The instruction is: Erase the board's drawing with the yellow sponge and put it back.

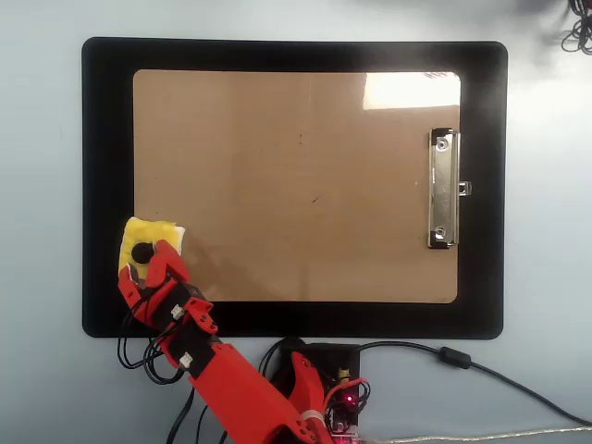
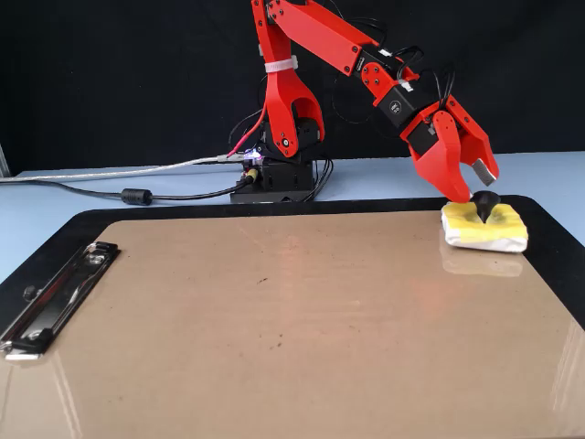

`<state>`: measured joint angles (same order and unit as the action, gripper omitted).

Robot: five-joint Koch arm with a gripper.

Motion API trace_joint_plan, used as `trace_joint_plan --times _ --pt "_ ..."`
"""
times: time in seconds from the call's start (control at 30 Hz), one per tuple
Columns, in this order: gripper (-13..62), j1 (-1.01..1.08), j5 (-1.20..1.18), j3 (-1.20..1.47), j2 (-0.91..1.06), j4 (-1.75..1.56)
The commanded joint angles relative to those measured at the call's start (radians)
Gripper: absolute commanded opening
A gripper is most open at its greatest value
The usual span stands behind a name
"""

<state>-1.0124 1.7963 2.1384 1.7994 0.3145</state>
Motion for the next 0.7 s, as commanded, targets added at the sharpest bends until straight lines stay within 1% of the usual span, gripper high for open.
trace_joint_plan --times 0.0,0.1,0.17,0.2,0.27,0.3,0.33,0.4,0.47,0.57,0.67 --pt "32.9 -0.012 0.018 -0.046 0.075 0.043" --pt "32.9 -0.008 0.023 -0.101 0.221 0.313" --pt "32.9 0.028 0.025 -0.176 0.331 0.637" --pt "32.9 0.078 0.023 -0.222 0.382 0.848" --pt "33.0 0.187 0.017 -0.287 0.428 1.134" --pt "33.1 0.278 0.008 -0.308 0.436 1.289" --pt "33.1 0.347 0.003 -0.310 0.436 1.365" --pt "33.1 0.511 -0.018 -0.278 0.437 1.410" --pt "33.1 0.609 -0.086 -0.175 0.454 1.399" --pt "33.2 0.696 -0.192 -0.028 0.479 1.373" --pt "33.3 0.795 -0.213 0.107 0.551 1.350"
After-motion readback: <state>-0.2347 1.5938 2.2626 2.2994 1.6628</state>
